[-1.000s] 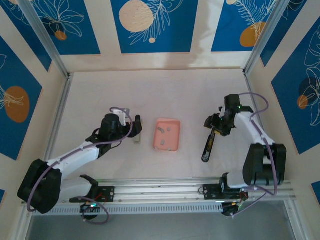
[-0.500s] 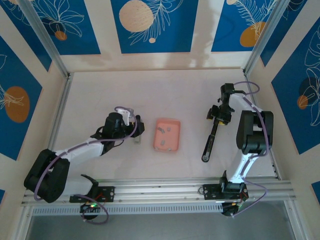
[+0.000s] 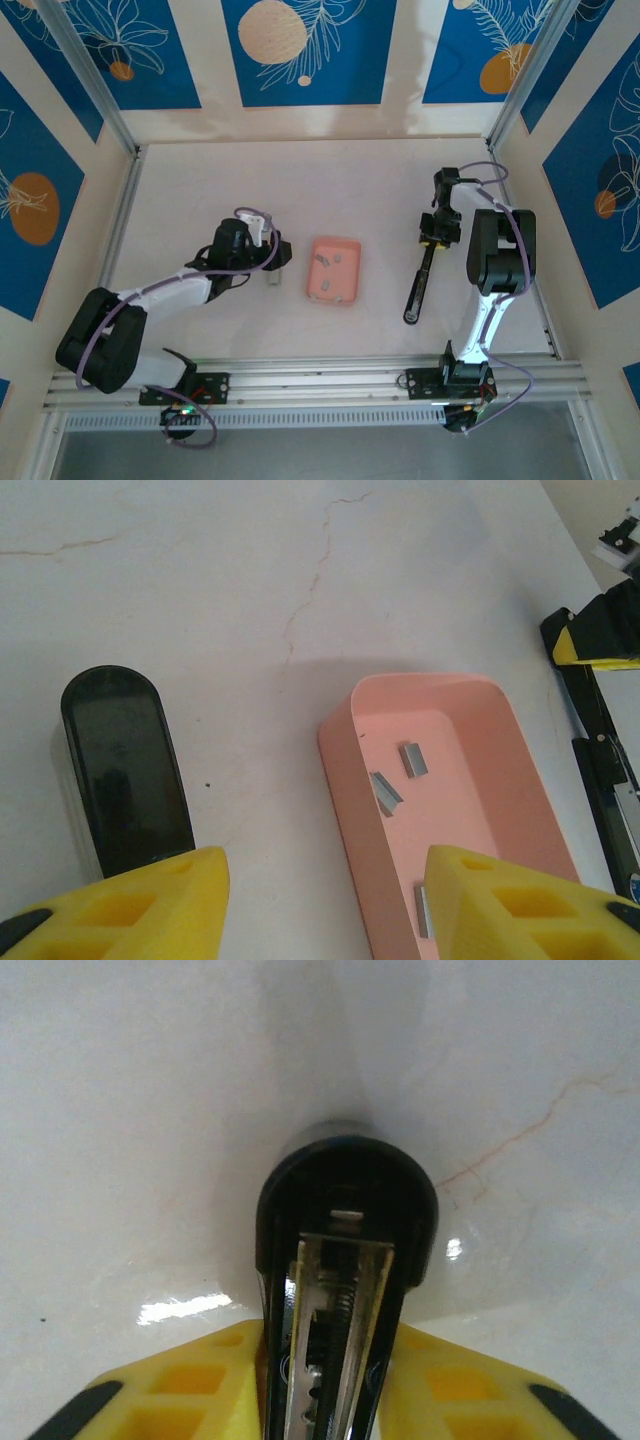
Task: Load the staples into the stapler
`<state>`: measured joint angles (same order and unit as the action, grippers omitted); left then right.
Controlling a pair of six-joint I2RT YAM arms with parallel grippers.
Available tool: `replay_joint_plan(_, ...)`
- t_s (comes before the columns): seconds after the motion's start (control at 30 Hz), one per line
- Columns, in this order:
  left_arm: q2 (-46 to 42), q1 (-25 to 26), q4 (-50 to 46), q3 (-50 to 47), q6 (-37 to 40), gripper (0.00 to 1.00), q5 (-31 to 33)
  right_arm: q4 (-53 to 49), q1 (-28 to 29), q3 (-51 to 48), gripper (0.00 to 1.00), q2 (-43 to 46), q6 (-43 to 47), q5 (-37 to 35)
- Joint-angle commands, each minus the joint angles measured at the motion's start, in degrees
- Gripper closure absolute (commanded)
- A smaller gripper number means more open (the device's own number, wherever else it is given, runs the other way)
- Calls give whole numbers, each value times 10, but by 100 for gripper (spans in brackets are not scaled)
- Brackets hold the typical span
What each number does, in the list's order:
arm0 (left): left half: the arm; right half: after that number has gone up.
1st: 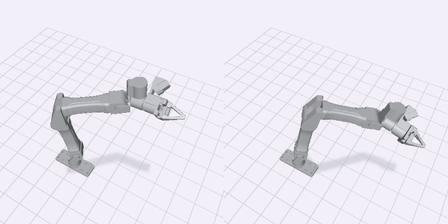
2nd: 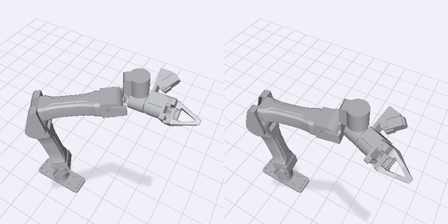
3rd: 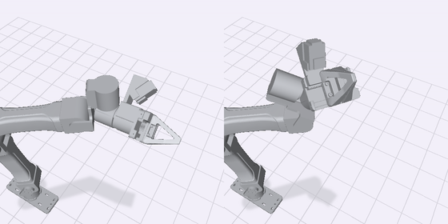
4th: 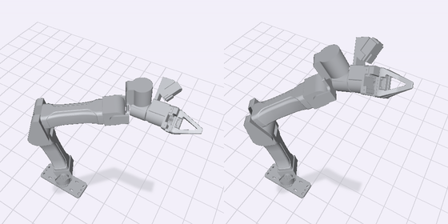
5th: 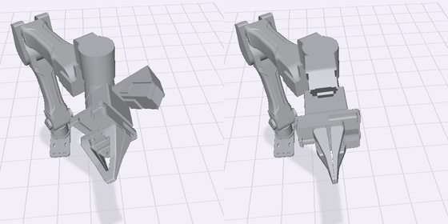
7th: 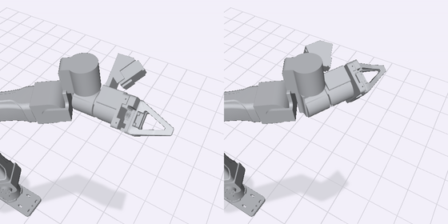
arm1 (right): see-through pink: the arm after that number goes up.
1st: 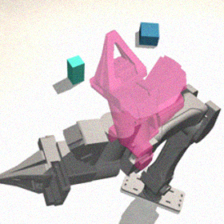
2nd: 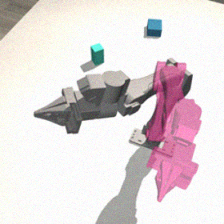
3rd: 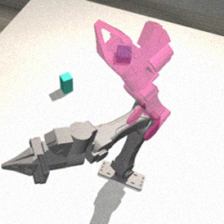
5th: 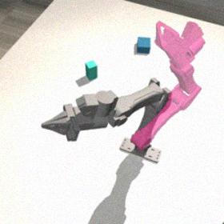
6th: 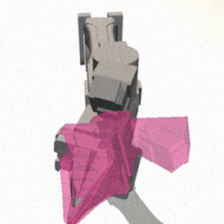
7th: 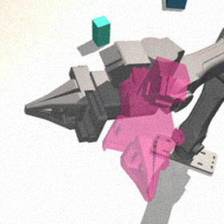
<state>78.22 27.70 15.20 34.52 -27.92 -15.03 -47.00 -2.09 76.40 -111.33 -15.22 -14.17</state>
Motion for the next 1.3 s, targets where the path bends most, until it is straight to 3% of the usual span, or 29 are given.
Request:
replay_joint_plan(0.0,-3,-7,-7,15,13,46,-18,17,3,-5,75,1,9,9)
replay_joint_plan(0.23,-34,-10,14,-5,17,46,-23,85,37,-69,82,88,40,18)
replay_joint_plan(0.53,-46,-11,207,-71,18,43,-103,261,86,-204,85,229,76,103)
replay_joint_plan(0.77,-49,-11,261,-81,42,45,-137,412,98,-321,85,337,90,207)
replay_joint_plan(1.03,-68,-10,267,-79,98,45,-173,567,113,-475,84,486,216,370)
replay_joint_plan(1.17,-79,-10,270,-74,131,46,-195,569,130,-518,85,549,269,416)
replay_joint_plan(1.27,-79,-9,275,-71,169,46,-247,557,134,-540,86,595,278,448)
